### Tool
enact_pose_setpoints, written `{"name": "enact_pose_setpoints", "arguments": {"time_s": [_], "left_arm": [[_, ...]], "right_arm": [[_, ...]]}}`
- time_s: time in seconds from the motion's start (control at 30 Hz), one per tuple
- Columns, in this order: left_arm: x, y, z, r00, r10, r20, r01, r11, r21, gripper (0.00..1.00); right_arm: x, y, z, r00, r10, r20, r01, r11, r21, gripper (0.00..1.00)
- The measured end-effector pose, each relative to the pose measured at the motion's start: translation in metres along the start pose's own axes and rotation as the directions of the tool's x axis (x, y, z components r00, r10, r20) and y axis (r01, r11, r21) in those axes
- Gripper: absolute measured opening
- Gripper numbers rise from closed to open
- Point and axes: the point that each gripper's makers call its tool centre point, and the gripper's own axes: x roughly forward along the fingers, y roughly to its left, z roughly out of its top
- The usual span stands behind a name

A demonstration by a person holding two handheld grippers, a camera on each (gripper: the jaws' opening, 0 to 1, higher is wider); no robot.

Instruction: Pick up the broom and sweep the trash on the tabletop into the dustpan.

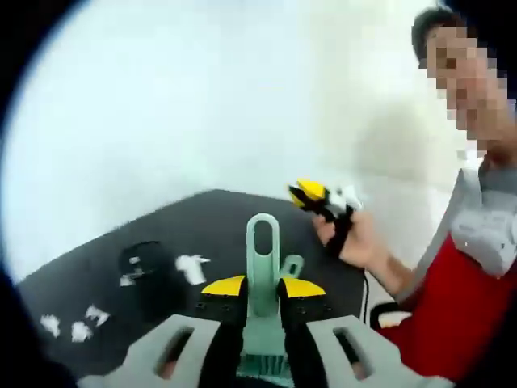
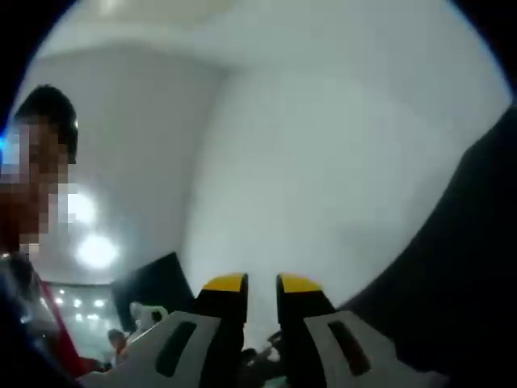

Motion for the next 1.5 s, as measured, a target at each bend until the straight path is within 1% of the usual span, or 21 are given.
{"name": "enact_pose_setpoints", "arguments": {"time_s": [0.03,0.07,0.17,0.27,0.43,0.47,0.53,0.63,0.67,0.7,0.73,0.83,0.9,1.0,1.1,1.2,1.27,1.3,1.37,1.43,1.5], "left_arm": [[-0.006,0.007,-0.003,1.0,0.025,0.018,-0.024,0.999,-0.039,0.14],[-0.011,0.014,-0.003,0.998,0.048,0.046,-0.046,0.997,-0.057,0.14],[-0.023,0.024,-0.003,0.991,0.098,0.089,-0.089,0.991,-0.105,0.14],[-0.033,0.028,-0.005,0.982,0.159,0.1,-0.152,0.985,-0.079,0.15],[-0.039,0.023,-0.008,0.975,0.197,0.099,-0.192,0.98,-0.061,0.15],[-0.039,0.025,-0.008,0.97,0.217,0.109,-0.21,0.975,-0.069,0.15],[-0.039,0.025,-0.007,0.951,0.276,0.142,-0.265,0.96,-0.087,0.15],[-0.038,0.028,-0.006,0.907,0.382,0.178,-0.375,0.924,-0.069,0.15],[-0.037,0.029,-0.008,0.895,0.413,0.17,-0.408,0.911,-0.063,0.15],[-0.037,0.031,-0.007,0.876,0.448,0.178,-0.446,0.893,-0.056,0.16],[-0.035,0.03,-0.005,0.87,0.453,0.192,-0.452,0.89,-0.05,0.15],[-0.034,0.028,-0.002,0.871,0.448,0.203,-0.442,0.894,-0.078,0.12],[-0.034,0.027,0.0,0.875,0.438,0.208,-0.428,0.899,-0.092,0.05],[-0.035,0.024,0.003,0.879,0.432,0.203,-0.427,0.902,-0.069,0.05],[-0.037,0.023,0.004,0.892,0.413,0.186,-0.414,0.91,-0.037,0.05],[-0.043,0.024,0.009,0.899,0.389,0.202,-0.39,0.92,-0.039,0.05],[-0.052,0.029,0.018,0.897,0.369,0.244,-0.371,0.928,-0.041,0.04],[-0.058,0.032,0.025,0.892,0.357,0.277,-0.368,0.93,-0.012,0.04],[-0.071,0.041,0.031,0.881,0.368,0.298,-0.388,0.922,0.01,0.04],[-0.076,0.051,0.03,0.879,0.364,0.307,-0.389,0.921,0.019,0.04],[-0.078,0.065,0.021,0.877,0.386,0.287,-0.404,0.915,0.003,0.04]], "right_arm": [[0.0,-0.001,0.0,1.0,-0.003,0.003,0.003,1.0,0.004,0.17],[-0.001,-0.002,0.001,1.0,-0.007,0.005,0.007,1.0,0.005,0.17],[-0.001,-0.007,0.004,1.0,-0.021,0.007,0.021,1.0,0.002,0.17],[-0.002,-0.01,0.004,1.0,-0.029,0.0,0.029,1.0,-0.006,0.17],[-0.002,-0.009,0.002,0.999,-0.033,-0.013,0.033,0.999,-0.021,0.17],[-0.003,-0.008,0.001,0.999,-0.034,-0.013,0.034,0.999,-0.022,0.17],[-0.003,-0.007,0.001,0.999,-0.034,-0.013,0.034,0.999,-0.021,0.17],[-0.004,-0.007,0.001,0.999,-0.037,-0.013,0.037,0.999,-0.018,0.17],[-0.004,-0.007,0.001,0.999,-0.038,-0.014,0.037,0.999,-0.017,0.17],[-0.004,-0.007,0.001,0.999,-0.037,-0.014,0.037,0.999,-0.017,0.17],[-0.004,-0.007,0.0,0.999,-0.037,-0.015,0.037,0.999,-0.017,0.17],[-0.005,-0.008,0.001,0.999,-0.035,-0.014,0.035,0.999,-0.013,0.17],[-0.005,-0.008,0.002,0.999,-0.034,-0.012,0.034,0.999,-0.009,0.17],[-0.005,-0.009,0.003,0.999,-0.032,-0.007,0.032,0.999,0.0,0.17],[-0.005,-0.01,0.004,0.999,-0.031,-0.006,0.031,1.0,0.005,0.17],[-0.005,-0.009,0.003,1.0,-0.031,-0.006,0.031,0.999,0.008,0.17],[-0.005,-0.008,0.002,1.0,-0.031,-0.004,0.031,0.999,0.01,0.17],[-0.005,-0.008,0.002,0.999,-0.031,-0.004,0.031,0.999,0.011,0.17],[-0.005,-0.008,0.002,0.999,-0.032,-0.005,0.032,0.999,0.012,0.17],[-0.004,-0.008,0.001,0.999,-0.034,-0.007,0.034,0.999,0.01,0.17],[-0.004,-0.009,0.0,0.999,-0.037,-0.01,0.037,0.999,0.011,0.17]]}}
